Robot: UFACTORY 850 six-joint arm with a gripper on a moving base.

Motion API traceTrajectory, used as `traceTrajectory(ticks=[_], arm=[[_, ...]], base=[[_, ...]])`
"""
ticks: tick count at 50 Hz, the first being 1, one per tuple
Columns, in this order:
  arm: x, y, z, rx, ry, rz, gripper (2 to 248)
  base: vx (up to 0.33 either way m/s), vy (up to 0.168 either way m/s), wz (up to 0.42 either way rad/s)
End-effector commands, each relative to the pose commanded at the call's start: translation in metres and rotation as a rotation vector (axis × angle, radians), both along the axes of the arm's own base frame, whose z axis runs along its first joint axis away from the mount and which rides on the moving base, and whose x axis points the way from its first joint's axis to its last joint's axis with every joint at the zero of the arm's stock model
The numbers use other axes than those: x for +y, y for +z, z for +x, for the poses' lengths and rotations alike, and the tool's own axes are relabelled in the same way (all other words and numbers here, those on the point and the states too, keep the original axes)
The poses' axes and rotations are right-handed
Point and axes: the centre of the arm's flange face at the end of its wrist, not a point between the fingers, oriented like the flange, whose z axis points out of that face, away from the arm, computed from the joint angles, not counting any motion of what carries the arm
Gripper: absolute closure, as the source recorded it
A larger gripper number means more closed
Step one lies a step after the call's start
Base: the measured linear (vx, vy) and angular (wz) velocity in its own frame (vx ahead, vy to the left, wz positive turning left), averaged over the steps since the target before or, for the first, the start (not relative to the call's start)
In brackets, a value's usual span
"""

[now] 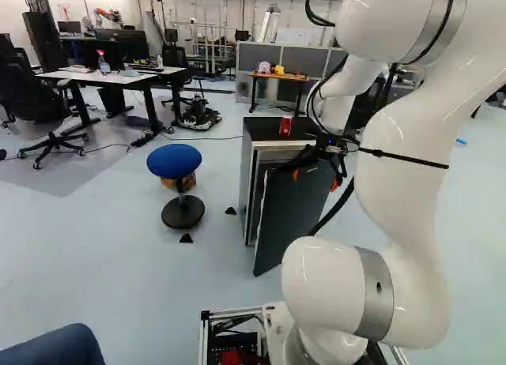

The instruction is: Grab a drink from the fridge

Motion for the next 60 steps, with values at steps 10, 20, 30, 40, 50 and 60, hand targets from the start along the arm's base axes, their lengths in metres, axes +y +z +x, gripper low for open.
traceTrajectory(ticks=[10,20,30,40,50,60], arm=[[0.005,-0.001,0.004,-0.031,0.010,-0.014,3],[0.009,-0.001,0.007,-0.063,0.019,-0.028,3],[0.014,-0.001,0.011,-0.095,0.028,-0.042,3],[0.018,-0.002,0.014,-0.127,0.037,-0.055,3],[0.023,-0.002,0.017,-0.160,0.046,-0.069,3],[0.025,-0.002,0.021,-0.196,0.050,-0.084,3]], base=[[0.000,0.000,0.000],[0.000,0.000,0.000],[0.000,0.000,0.000],[0.000,0.000,0.000],[0.000,0.000,0.000],[0.000,0.000,0.000]])
